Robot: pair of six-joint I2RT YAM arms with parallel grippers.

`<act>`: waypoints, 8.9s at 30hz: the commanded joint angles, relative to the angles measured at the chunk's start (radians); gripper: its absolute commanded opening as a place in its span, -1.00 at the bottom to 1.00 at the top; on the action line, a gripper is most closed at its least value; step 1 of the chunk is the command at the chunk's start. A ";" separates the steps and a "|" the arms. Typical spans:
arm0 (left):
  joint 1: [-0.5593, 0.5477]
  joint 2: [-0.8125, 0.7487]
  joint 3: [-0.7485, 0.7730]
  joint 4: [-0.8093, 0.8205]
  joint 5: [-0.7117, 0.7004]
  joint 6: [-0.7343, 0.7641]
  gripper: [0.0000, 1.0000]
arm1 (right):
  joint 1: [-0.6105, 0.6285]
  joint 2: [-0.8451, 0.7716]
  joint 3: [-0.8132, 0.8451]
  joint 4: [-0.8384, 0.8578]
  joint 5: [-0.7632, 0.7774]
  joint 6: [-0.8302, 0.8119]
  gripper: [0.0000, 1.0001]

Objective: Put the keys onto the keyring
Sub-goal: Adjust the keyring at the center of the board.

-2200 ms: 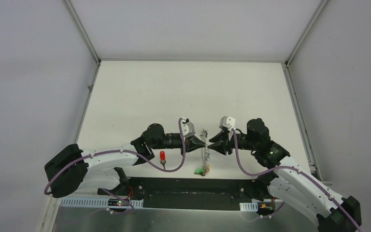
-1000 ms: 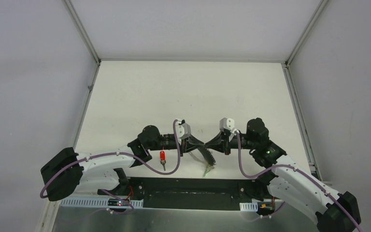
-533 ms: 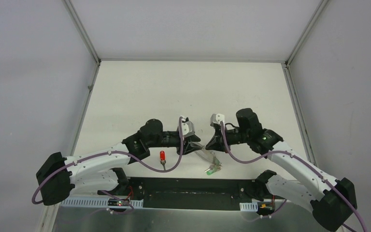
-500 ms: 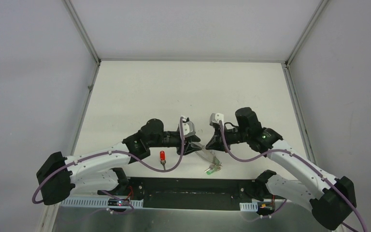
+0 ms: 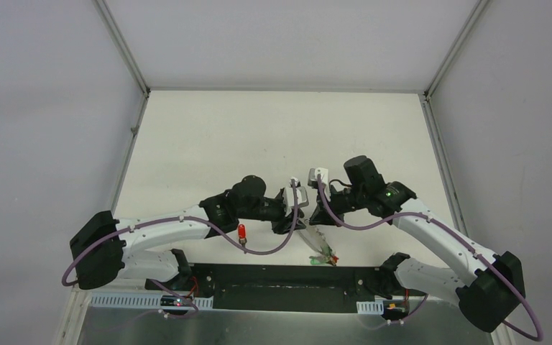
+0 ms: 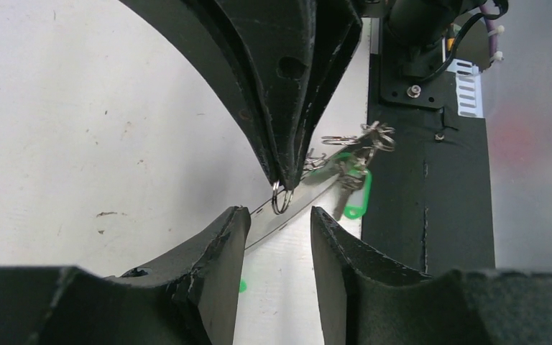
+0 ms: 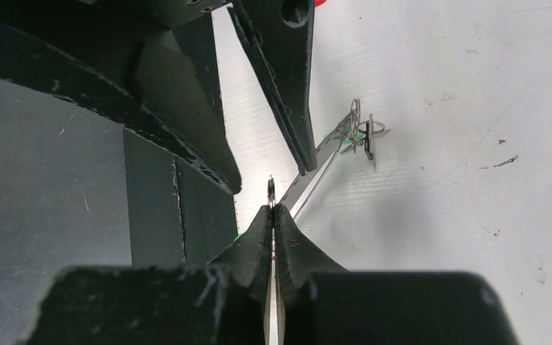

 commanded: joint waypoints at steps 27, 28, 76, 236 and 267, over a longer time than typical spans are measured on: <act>-0.018 -0.024 -0.037 0.175 -0.006 -0.054 -1.00 | -0.005 -0.117 -0.087 0.218 0.066 0.113 -0.39; -0.018 -0.032 -0.055 0.208 -0.018 -0.065 -1.00 | -0.008 -0.133 -0.106 0.243 0.069 0.129 -0.28; -0.018 -0.163 -0.247 0.585 0.002 -0.021 -1.00 | -0.043 -0.285 -0.321 0.708 -0.192 0.248 -1.00; -0.039 -0.241 0.055 -0.117 -0.555 -0.557 -1.00 | -0.010 0.003 -0.107 0.536 0.128 0.237 -1.00; -0.040 -0.082 0.337 -0.504 -0.605 -0.564 -1.00 | 0.118 -0.011 0.104 0.146 0.399 0.133 -1.00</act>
